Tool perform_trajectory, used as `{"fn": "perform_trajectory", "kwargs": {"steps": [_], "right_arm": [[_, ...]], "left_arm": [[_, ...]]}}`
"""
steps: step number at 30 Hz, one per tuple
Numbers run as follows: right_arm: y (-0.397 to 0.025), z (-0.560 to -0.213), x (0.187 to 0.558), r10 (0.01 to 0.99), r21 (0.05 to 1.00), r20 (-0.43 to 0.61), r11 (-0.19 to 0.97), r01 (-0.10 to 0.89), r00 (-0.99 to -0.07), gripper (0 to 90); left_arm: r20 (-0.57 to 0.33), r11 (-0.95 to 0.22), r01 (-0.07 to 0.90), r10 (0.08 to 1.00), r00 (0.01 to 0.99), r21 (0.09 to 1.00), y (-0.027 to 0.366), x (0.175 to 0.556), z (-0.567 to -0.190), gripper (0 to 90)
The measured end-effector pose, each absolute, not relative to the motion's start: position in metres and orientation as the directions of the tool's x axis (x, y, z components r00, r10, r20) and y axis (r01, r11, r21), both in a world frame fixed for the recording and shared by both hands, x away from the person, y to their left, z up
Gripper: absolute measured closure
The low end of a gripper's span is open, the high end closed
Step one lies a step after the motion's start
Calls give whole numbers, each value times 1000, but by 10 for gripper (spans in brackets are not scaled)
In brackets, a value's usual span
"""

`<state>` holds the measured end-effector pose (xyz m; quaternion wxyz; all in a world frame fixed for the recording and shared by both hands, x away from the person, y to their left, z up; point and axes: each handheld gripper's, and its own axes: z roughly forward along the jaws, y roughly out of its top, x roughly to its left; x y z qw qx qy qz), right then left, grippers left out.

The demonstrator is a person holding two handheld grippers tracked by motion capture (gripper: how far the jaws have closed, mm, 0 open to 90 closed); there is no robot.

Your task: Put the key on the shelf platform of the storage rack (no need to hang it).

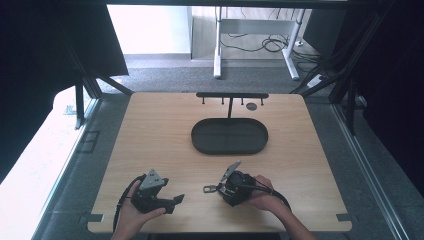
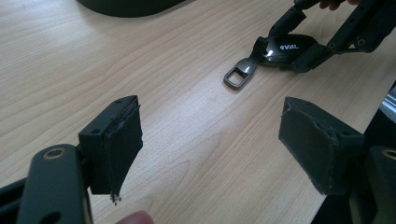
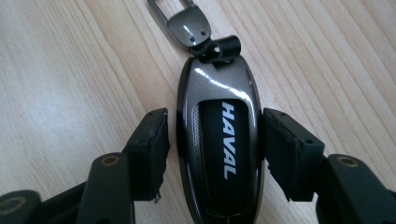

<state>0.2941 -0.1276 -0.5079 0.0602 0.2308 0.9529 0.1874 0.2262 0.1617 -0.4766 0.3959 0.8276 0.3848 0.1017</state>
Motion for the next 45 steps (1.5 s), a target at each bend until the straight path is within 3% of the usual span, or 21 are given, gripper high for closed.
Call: {"fn": "perform_trajectory", "kwargs": {"steps": [20,31,45], "right_arm": [[-114,-504,303,447,240,7,868,436,-894,490],[-116,-496,311,444,267,65,855,444,-894,493],[-123,-455,315,439,348,74,830,436,-895,495]], "left_arm": [[-137,-392,556,715,685,733,160,226,-477,217],[-137,-386,556,719,681,736,162,226,-476,218],[-136,-386,553,718,682,739,162,226,-475,219]]}}
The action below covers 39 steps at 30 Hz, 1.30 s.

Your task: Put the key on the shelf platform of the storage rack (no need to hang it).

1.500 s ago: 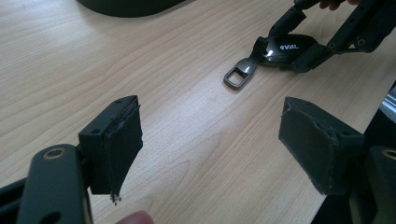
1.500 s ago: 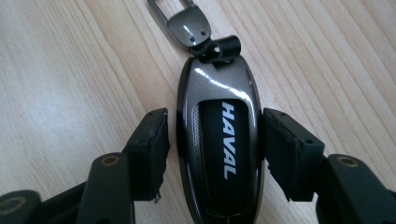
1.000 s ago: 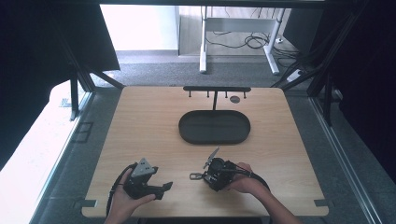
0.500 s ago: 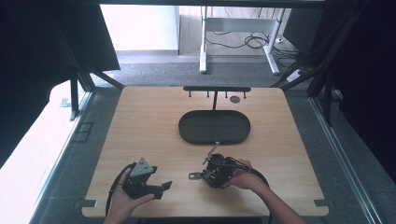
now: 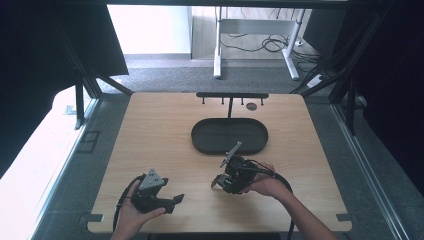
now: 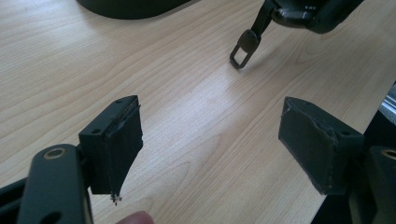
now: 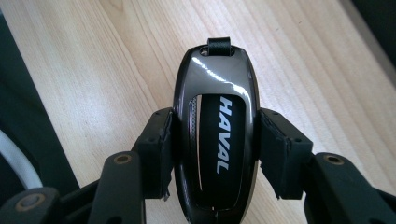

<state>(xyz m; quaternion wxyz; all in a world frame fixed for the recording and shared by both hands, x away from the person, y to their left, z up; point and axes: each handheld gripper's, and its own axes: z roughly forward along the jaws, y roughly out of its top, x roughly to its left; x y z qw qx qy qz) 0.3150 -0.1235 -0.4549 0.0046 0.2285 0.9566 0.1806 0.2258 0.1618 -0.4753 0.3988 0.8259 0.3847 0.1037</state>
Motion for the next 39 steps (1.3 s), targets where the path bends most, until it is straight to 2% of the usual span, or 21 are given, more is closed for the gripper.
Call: {"fn": "perform_trajectory", "kwargs": {"steps": [20,39], "right_arm": [[-132,-405,338,450,425,45,799,425,-892,496],[-136,-388,373,476,435,32,785,441,-879,496]], "left_arm": [[-133,-397,550,711,691,735,157,226,-476,218],[-134,-366,544,726,674,755,163,226,-472,219]]}}
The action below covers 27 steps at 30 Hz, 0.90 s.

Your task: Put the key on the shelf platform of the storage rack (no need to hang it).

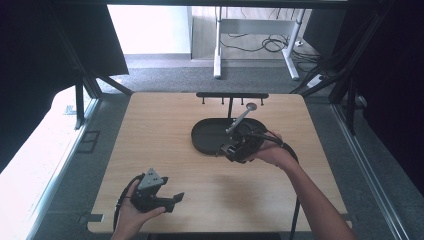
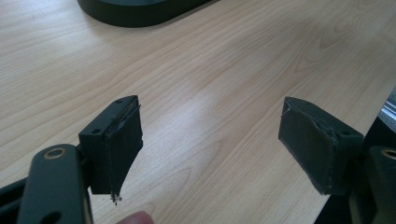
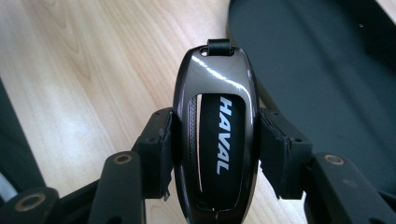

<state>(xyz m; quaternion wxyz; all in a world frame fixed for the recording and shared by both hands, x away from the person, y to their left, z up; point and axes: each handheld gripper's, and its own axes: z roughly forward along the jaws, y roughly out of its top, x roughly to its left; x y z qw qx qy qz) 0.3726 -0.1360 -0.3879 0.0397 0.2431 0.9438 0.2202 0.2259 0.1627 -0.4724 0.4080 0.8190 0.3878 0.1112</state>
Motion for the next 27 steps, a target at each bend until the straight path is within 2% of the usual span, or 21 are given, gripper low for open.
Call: {"fn": "perform_trajectory", "kwargs": {"steps": [14,27], "right_arm": [[-141,-383,409,517,435,41,761,481,-855,496],[-142,-404,441,547,399,24,762,510,-837,495]], "left_arm": [[-141,-360,543,723,676,759,165,226,-471,219],[-145,-356,549,727,671,756,167,227,-472,219]]}}
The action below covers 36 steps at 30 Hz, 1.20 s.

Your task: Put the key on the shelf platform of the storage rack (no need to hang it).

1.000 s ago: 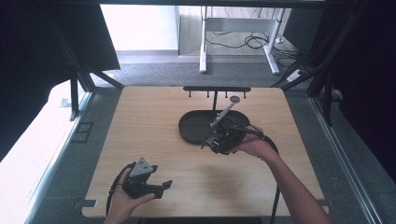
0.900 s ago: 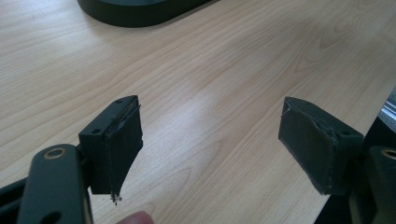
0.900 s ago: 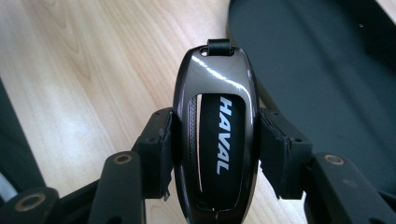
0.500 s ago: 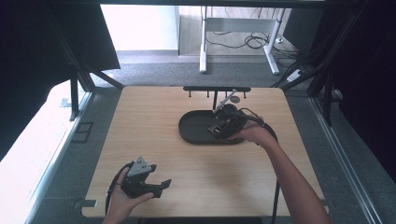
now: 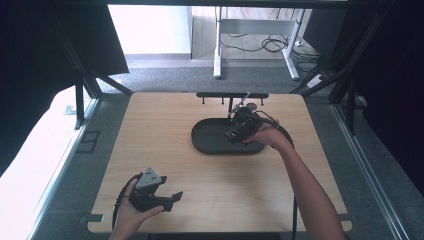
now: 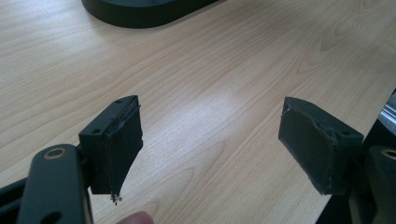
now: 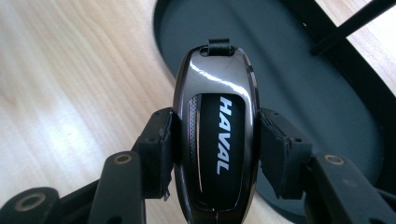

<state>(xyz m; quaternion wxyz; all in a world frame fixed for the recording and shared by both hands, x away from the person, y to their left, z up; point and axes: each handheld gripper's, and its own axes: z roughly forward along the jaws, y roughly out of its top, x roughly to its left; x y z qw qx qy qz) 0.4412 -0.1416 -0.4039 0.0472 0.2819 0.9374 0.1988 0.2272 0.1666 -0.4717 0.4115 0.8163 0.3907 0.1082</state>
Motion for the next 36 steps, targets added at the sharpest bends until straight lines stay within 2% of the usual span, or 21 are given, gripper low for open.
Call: {"fn": "perform_trajectory", "kwargs": {"steps": [23,36], "right_arm": [[-137,-450,461,542,336,-83,805,488,-836,494],[-139,-465,465,533,306,-119,822,479,-838,493]], "left_arm": [[-144,-360,548,724,674,755,166,227,-472,219],[-142,-365,549,723,676,752,166,228,-473,219]]}}
